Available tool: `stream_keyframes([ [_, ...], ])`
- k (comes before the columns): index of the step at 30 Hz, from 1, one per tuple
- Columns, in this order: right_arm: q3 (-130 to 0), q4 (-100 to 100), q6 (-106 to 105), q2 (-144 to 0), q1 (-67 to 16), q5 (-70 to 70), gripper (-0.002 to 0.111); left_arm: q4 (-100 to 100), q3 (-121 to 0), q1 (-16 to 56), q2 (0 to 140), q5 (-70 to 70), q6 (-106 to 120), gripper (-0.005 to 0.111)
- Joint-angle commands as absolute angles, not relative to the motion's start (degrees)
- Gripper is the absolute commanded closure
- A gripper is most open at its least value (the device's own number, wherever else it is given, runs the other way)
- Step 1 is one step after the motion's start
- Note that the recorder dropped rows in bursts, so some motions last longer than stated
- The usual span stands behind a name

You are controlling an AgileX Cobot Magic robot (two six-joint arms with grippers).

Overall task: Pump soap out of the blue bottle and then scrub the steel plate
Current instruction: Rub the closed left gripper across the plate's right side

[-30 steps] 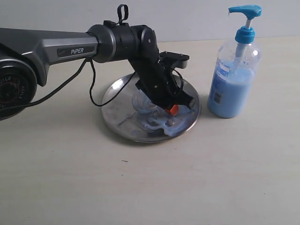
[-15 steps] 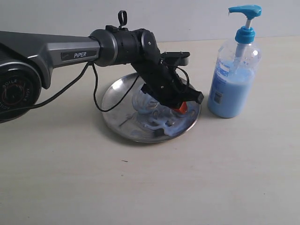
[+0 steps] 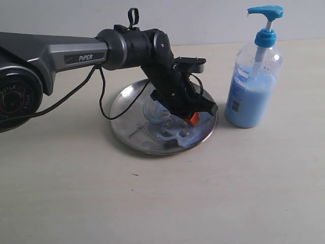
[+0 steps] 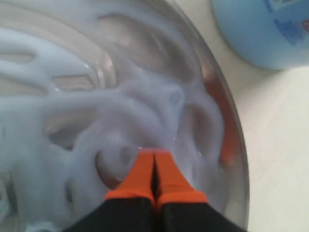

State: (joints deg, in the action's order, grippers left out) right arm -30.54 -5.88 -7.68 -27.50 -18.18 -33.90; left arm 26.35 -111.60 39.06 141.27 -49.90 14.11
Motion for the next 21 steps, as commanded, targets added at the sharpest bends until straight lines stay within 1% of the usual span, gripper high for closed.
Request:
stream_keyframes([
  [1,-30.5,-6.0,-7.4,-27.3,-18.0,-33.5,0.108,32.0,-111.2,39.9,141.9,-46.9,18.9,0.107],
  [7,-30.5,-6.0,-7.4,-27.3,-18.0,-33.5,0.108,33.4,-111.2,40.2,142.0,-41.2,19.7,0.107],
  [13,-30.5,-6.0,-7.4,-27.3,-18.0,-33.5,0.108,29.4,-111.2,40.1,142.0,-36.0,19.7,0.107],
  [17,-30.5,-6.0,-7.4,-27.3,-18.0,-33.5,0.108,25.2,-111.2,39.8,142.0,-37.0,19.2,0.107],
  [21,-30.5,-6.0,-7.4,-27.3,-18.0,-33.5,0.108,24.3,-111.2,39.2,142.0,-41.5,19.2,0.107],
])
